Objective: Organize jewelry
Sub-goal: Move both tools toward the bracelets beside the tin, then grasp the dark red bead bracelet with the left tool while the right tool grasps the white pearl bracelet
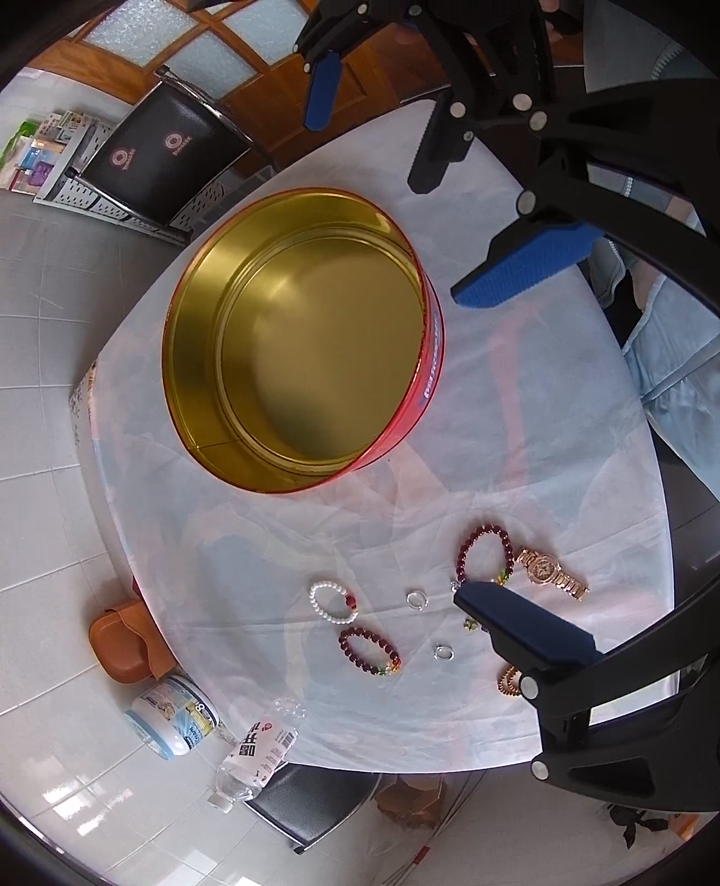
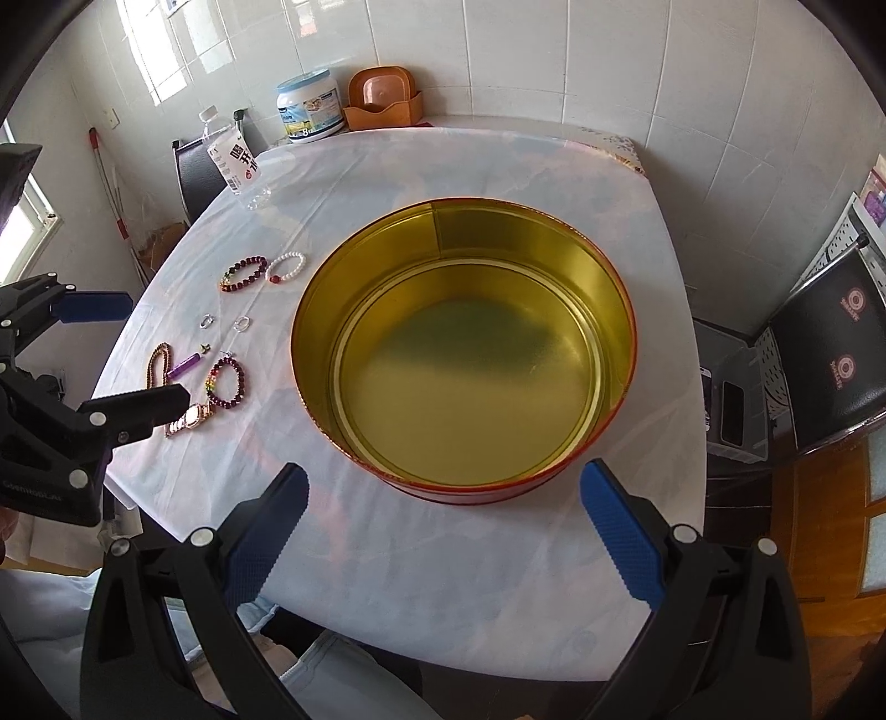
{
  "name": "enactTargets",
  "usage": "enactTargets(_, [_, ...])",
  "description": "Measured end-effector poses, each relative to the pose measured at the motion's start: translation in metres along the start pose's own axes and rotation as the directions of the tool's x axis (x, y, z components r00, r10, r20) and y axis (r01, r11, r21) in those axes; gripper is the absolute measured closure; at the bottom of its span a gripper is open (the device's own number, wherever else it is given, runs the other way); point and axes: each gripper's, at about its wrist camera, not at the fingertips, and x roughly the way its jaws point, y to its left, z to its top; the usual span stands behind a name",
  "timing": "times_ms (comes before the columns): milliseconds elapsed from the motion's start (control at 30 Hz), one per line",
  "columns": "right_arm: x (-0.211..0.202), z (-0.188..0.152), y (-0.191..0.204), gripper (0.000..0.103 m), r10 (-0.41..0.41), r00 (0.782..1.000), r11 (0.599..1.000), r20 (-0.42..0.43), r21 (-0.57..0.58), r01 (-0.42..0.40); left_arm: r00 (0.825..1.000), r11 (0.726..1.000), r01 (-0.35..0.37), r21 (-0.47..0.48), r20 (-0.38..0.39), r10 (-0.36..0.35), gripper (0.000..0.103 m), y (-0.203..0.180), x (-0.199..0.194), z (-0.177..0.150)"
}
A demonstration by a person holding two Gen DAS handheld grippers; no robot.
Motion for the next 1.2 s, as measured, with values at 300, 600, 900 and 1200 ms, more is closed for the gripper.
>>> enactTargets(300, [0.016, 0.027, 0.065, 0.004, 0.054, 0.998, 0.994, 0.019, -0.099, -0.052, 0.999, 0.987, 0.02, -0.157, 0.052, -0.012, 0.007, 0.088, 0.002, -0.022])
enactTargets(600, [0.071, 0.094, 0.138, 0.004, 0.091, 0.996, 0.991, -0.012, -0.1, -0.091, 0.999, 0.985, 0.003, -0.171, 0.054, 0.006, 0.007, 0.202, 0.056, -0.026])
enactTargets(900, [0.175, 0.179, 0.191, 0.004, 0.039, 0.998, 0.991, -0.042, -0.125, -0.044, 0.999, 0.967, 0.05, -0.251, 0.022, -0.046, 0.007, 0.297, 0.159, 0.01])
enactTargets(1200, [0.256, 0.2, 0.194, 0.004, -0.06, 0.99, 0.992, -0.129, -0.117, 0.045, 0.997, 0.987, 0.072, -0.144, -0.019, -0.076, 0.007, 0.297, 0.204, 0.022])
